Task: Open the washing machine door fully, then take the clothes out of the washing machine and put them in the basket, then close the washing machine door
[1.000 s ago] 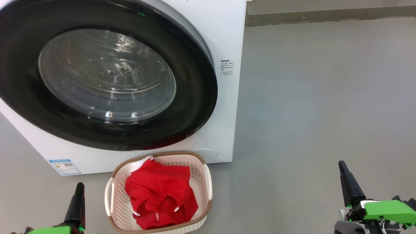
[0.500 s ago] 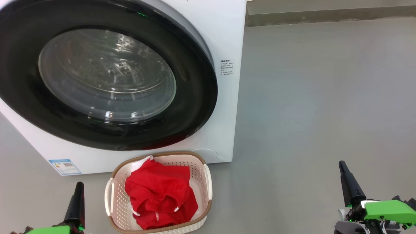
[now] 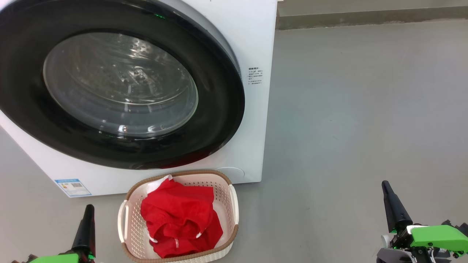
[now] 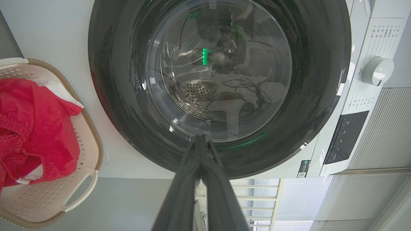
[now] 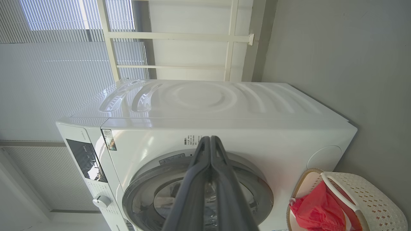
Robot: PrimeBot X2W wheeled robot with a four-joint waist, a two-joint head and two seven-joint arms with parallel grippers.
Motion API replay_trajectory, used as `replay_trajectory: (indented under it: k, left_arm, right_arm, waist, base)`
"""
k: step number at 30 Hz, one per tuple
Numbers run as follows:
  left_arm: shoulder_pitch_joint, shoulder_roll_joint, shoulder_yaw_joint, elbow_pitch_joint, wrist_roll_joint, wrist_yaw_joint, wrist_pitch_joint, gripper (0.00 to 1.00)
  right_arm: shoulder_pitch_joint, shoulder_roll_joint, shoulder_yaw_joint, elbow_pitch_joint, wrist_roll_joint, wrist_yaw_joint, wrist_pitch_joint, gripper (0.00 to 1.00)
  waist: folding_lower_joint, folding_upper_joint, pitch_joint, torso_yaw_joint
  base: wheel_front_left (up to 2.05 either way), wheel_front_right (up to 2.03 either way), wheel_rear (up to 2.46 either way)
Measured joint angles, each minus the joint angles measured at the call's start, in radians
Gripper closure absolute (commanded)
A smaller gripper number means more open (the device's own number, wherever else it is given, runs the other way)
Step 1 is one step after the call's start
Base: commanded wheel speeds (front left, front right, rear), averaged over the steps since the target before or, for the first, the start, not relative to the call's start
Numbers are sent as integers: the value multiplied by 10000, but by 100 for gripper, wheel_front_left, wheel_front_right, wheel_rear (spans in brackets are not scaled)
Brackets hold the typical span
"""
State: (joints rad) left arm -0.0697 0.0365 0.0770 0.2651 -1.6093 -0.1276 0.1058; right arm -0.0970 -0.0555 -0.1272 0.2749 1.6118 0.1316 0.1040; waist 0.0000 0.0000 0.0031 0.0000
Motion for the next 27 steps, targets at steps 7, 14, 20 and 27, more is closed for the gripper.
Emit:
replay_trajectory:
  k: [7, 14, 20, 27]
  left_arm:
    - [0, -4, 6, 0, 0, 0, 0, 100]
    - [0, -13, 10, 0, 0, 0, 0, 100]
    - [0, -13, 13, 0, 0, 0, 0, 100]
    - [0, -15, 15, 0, 0, 0, 0, 100]
  right_arm:
    - [0, 6, -29, 0, 0, 0, 0, 100]
    - [0, 10, -40, 0, 0, 0, 0, 100]
    - [0, 15, -48, 0, -2, 0, 0, 100]
    - [0, 25, -59, 0, -2, 0, 0, 100]
  waist:
    - [0, 0, 0, 0]
    - [0, 0, 0, 0]
    - [0, 0, 0, 0]
    - [0, 0, 0, 0]
  base:
    - [0, 0, 0]
    - [0, 0, 0]
    - [0, 0, 0]
    - [0, 0, 0]
